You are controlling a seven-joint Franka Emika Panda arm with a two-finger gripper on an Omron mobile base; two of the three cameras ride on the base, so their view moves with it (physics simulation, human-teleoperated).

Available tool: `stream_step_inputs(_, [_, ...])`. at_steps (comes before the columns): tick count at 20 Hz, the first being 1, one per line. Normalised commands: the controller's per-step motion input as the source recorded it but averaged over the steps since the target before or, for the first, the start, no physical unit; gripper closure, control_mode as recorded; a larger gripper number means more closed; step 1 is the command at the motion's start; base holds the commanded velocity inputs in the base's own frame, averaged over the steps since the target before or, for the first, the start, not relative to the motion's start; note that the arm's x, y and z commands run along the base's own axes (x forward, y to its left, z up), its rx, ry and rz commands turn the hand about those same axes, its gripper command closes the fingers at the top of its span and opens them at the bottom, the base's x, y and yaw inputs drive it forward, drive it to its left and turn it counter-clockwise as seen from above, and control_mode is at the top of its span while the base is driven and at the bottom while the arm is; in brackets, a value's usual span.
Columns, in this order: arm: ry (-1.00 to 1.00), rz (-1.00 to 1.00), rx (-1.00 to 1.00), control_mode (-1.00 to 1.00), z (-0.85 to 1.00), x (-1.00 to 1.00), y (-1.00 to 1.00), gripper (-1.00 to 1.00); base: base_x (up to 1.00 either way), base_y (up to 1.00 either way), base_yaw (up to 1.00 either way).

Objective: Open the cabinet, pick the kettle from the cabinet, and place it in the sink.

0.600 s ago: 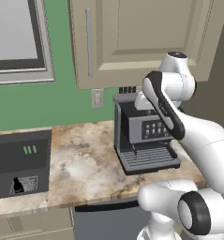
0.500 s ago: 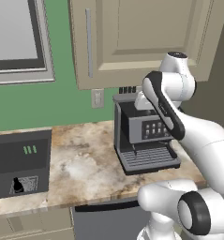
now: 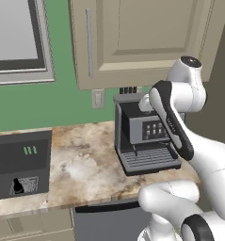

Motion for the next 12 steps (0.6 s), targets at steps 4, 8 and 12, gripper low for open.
stream_step_inputs(4, [-0.3,0.0,0.0,-1.0,0.15,-0.25,0.05,-1.0,0.0,0.0,0.0])
stream_step_inputs(8, [-0.2,0.0,-0.01,-1.0,0.2,-0.22,0.07,-1.0,0.0,0.0,0.0])
stream_step_inputs(12, [-0.17,0.0,-0.01,-1.0,0.24,-0.19,0.11,-1.0,0.0,0.0,0.0])
